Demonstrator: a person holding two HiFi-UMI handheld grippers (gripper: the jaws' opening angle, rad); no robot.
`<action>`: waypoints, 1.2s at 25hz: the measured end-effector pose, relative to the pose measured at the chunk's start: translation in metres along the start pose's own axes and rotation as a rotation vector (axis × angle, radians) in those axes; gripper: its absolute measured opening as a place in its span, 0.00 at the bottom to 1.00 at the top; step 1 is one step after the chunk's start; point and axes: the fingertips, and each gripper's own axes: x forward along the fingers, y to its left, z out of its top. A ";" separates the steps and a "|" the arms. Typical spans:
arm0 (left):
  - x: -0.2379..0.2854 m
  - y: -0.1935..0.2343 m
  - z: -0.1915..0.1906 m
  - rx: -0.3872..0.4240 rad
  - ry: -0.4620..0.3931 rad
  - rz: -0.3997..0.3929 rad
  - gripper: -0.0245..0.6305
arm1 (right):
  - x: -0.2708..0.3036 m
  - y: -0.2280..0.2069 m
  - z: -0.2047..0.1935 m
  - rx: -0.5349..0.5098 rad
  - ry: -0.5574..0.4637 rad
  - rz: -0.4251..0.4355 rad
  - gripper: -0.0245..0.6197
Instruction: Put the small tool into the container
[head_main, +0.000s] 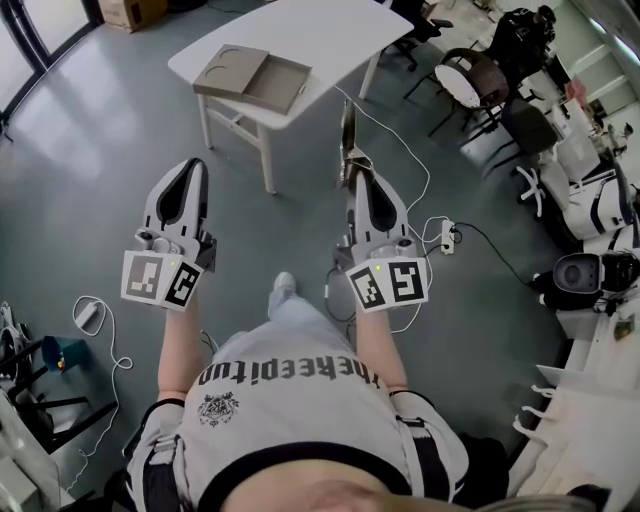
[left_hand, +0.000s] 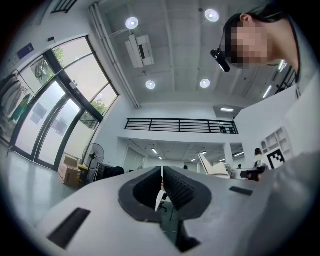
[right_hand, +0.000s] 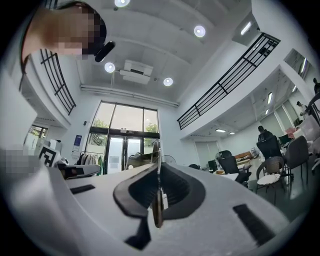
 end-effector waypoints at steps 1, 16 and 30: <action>0.012 0.002 -0.002 0.000 -0.005 0.000 0.06 | 0.010 -0.007 -0.001 -0.003 0.000 0.005 0.04; 0.139 0.006 -0.035 0.019 -0.022 0.003 0.06 | 0.097 -0.107 -0.022 0.025 -0.004 0.029 0.04; 0.233 0.071 -0.060 0.002 0.005 -0.054 0.06 | 0.197 -0.137 -0.060 0.040 0.031 -0.024 0.04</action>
